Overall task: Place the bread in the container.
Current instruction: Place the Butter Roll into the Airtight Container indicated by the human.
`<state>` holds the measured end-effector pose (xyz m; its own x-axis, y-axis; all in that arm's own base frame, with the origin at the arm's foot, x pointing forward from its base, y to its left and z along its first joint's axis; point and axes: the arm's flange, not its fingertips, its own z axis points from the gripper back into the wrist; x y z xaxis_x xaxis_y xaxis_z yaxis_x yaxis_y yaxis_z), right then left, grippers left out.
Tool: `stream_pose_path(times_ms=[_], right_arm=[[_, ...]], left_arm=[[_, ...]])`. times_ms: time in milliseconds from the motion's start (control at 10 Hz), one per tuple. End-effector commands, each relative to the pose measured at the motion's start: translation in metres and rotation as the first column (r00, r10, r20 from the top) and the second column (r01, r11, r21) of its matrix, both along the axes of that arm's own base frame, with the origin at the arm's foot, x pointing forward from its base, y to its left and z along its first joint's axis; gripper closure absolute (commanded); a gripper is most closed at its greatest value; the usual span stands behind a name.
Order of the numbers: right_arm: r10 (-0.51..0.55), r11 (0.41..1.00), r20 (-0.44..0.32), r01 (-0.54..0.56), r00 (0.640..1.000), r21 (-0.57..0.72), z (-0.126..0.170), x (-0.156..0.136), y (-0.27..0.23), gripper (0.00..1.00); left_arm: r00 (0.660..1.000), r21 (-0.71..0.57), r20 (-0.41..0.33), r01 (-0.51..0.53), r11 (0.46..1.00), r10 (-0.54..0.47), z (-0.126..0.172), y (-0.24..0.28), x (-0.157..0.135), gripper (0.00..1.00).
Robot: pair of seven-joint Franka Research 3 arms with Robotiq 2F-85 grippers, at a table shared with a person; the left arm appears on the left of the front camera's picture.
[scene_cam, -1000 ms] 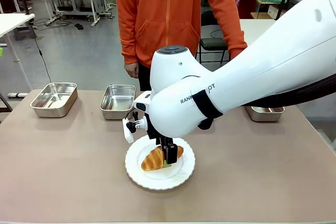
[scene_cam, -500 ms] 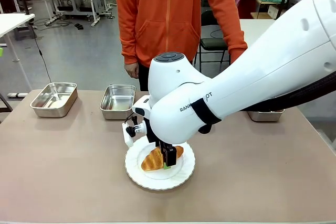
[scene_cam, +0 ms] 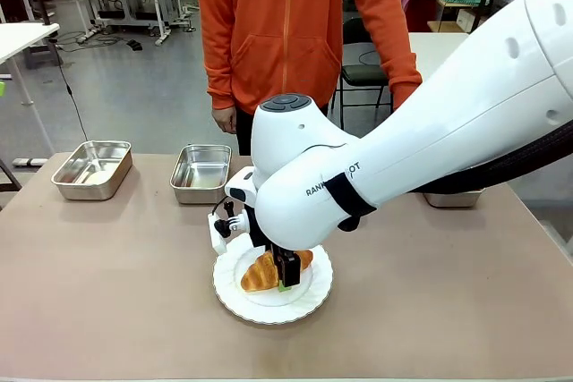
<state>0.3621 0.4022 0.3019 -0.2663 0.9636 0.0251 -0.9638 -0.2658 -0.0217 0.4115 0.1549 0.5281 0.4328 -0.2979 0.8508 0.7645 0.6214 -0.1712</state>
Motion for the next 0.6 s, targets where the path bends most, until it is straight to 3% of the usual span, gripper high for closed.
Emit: stream_pose_path(times_ms=[0, 100, 200, 500], right_arm=[[-0.024, 1.000, 0.027, 0.024, 0.999, -0.010, -0.0020, 0.0002, 0.0041, 0.20], [-0.023, 1.000, 0.024, 0.024, 0.999, -0.015, -0.0020, 0.0002, 0.0036, 0.26], [-0.023, 1.000, 0.025, 0.023, 0.999, -0.019, -0.0012, -0.0007, 0.0033, 0.40], [-0.013, 1.000, 0.035, 0.013, 0.999, 0.000, 0.0020, -0.0002, 0.0011, 0.66]], left_arm=[[1.000, -0.001, 0.005, 0.000, 1.000, 0.000, 0.0012, -0.0004, -0.0018, 0.00], [1.000, -0.001, 0.005, 0.000, 1.000, 0.000, 0.0012, -0.0004, -0.0018, 0.00], [1.000, -0.001, 0.005, 0.000, 1.000, 0.000, 0.0012, -0.0004, -0.0018, 0.00], [1.000, -0.001, 0.005, 0.000, 1.000, 0.000, 0.0012, -0.0004, -0.0018, 0.00]])
